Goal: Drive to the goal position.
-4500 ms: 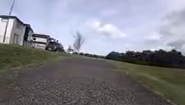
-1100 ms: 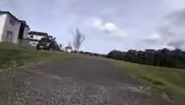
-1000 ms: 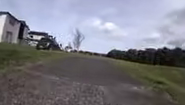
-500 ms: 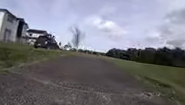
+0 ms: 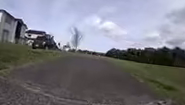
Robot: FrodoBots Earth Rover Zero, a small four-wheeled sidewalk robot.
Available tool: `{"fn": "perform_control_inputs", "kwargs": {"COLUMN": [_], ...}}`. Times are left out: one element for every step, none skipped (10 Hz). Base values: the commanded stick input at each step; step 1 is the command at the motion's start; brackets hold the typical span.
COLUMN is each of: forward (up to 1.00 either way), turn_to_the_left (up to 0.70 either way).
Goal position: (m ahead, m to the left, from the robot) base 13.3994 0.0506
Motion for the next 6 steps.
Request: {"fn": "perform_control_inputs", "kwargs": {"forward": [0.70, 0.70, 0.70, 0.70, 0.70, 0.70], "turn_to_the_left": [0.00, 0.00, 0.00, 0.00, 0.00, 0.00]}}
